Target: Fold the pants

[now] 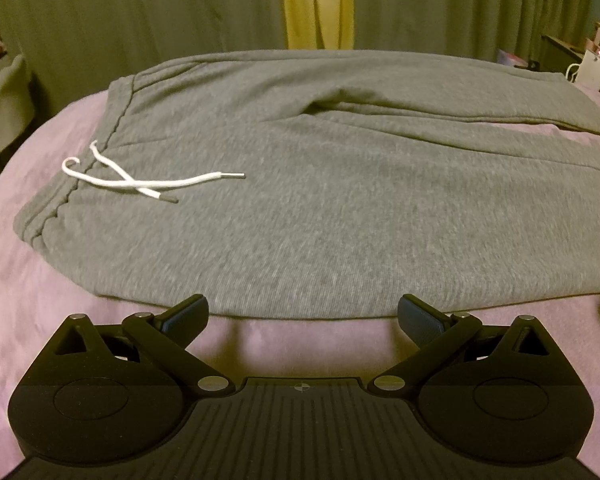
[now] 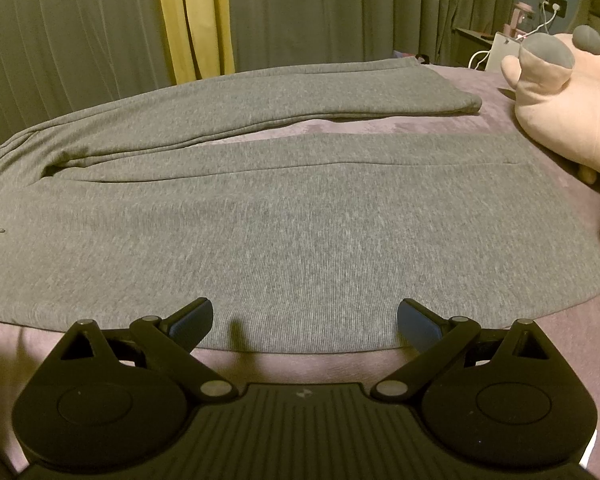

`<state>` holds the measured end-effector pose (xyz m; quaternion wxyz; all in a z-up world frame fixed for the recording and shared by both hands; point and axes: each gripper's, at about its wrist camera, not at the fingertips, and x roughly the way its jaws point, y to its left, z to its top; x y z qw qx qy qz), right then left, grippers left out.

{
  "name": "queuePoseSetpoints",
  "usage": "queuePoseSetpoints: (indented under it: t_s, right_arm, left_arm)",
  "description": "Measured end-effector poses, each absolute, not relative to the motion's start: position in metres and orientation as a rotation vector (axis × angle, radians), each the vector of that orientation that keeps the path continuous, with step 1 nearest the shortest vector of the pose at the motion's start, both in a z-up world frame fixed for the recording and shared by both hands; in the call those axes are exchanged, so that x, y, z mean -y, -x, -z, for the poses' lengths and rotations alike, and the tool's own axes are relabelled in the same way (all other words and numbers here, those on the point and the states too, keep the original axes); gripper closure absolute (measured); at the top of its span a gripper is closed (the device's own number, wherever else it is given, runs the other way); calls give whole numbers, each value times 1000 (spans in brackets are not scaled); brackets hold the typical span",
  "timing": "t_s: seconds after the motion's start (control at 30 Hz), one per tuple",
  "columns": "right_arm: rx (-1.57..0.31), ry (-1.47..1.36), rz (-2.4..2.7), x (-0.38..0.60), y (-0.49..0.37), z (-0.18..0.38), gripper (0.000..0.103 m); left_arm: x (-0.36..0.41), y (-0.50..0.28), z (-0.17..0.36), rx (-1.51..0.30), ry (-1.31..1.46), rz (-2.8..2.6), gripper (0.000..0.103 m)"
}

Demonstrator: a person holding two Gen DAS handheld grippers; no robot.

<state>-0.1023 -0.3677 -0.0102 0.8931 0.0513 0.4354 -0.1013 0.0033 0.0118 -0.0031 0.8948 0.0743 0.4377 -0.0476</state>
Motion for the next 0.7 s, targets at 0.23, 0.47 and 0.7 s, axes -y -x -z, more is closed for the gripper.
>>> queuePoseSetpoints:
  t_s: [0.23,0.47,0.7]
  right_arm:
    - [-902,-106,211,368,103,10,4]
    - [-903,-104,211,367,103,11,4]
    - [-904,-103,211,368,104,11,4]
  left_arm:
    - [-12,-4,3,-910,-154,98,0]
    - [-12,-4,3,-912,-150,97,0]
    - [-14,-5,4,-917,-146,95,0]
